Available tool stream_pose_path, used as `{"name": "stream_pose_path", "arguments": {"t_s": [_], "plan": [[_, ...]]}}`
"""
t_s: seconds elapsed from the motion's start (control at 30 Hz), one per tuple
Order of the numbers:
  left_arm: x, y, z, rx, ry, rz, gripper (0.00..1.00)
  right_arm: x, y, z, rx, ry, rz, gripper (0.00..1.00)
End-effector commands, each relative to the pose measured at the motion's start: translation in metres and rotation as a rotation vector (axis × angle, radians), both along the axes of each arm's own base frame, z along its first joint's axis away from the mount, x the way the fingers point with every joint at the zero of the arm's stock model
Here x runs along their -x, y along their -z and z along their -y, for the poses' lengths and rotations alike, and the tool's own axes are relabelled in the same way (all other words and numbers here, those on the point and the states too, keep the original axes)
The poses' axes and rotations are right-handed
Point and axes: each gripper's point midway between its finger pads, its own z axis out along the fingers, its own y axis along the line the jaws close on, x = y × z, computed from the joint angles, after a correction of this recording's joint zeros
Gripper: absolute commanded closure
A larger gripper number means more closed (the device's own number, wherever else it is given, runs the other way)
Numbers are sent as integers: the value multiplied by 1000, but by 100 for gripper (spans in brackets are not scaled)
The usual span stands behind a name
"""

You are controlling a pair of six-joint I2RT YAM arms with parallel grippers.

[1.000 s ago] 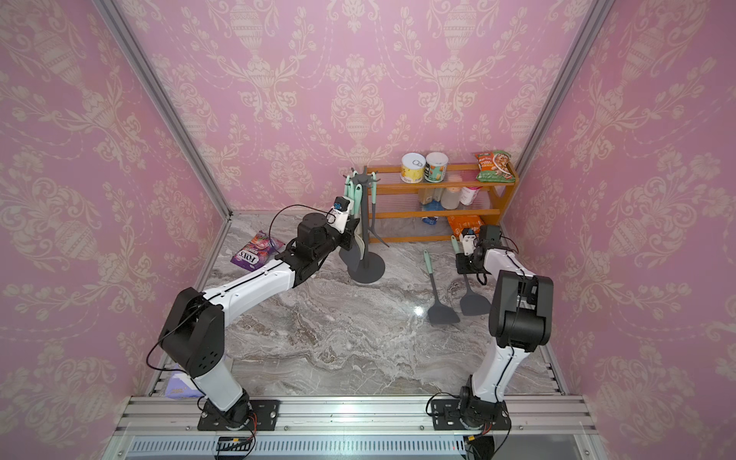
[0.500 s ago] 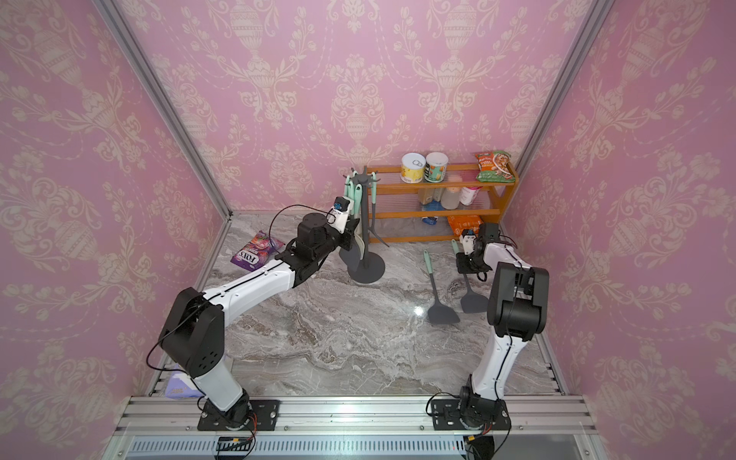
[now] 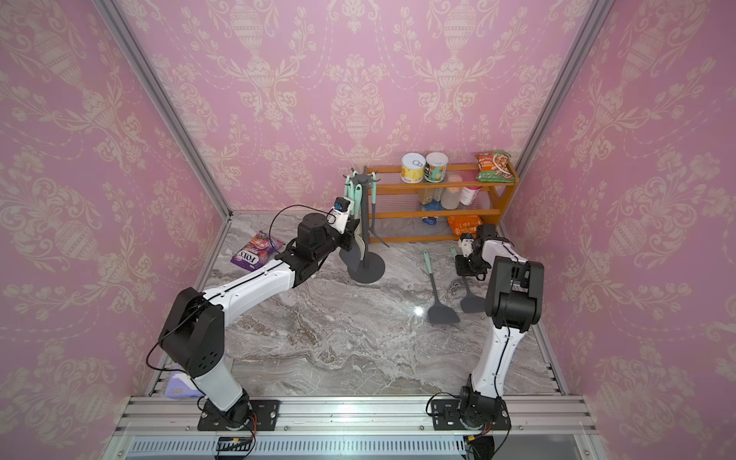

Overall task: Take the spatula off the kitchen utensil rack
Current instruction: Place the spatula at the center of the board.

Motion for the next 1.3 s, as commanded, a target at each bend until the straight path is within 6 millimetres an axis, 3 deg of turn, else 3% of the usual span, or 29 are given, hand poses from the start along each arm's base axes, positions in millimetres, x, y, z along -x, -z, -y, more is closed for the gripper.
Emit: {"name": "stream_pose_path", "arguments": {"t_s": [0.0, 0.37, 0.57, 0.7, 0.87, 0.93, 1.03, 1.27], "plan": [[5, -10, -4, 25, 8, -14, 82, 4, 2, 3, -5, 12, -39, 91], [6, -11, -5, 20, 9, -18, 82, 7, 5, 3, -5, 17, -65, 78], [7, -13, -4, 19, 14, -14, 82, 6, -6, 0, -23, 26, -41, 73], [8, -15, -5, 14, 13, -12, 82, 8, -35, 0, -4, 35, 27, 71], [9, -16, -5, 14, 16, -13, 82, 9, -96, -7, 0, 39, 182, 66], [9, -17, -5, 17, 17, -14, 82, 10, -120, -16, -26, 26, 264, 60], [11, -18, -5, 20, 21, -17, 81, 13, -153, -43, -118, -8, 407, 42], [15, -20, -5, 31, 28, -25, 81, 25, -196, -153, -282, -243, 683, 37]]}}
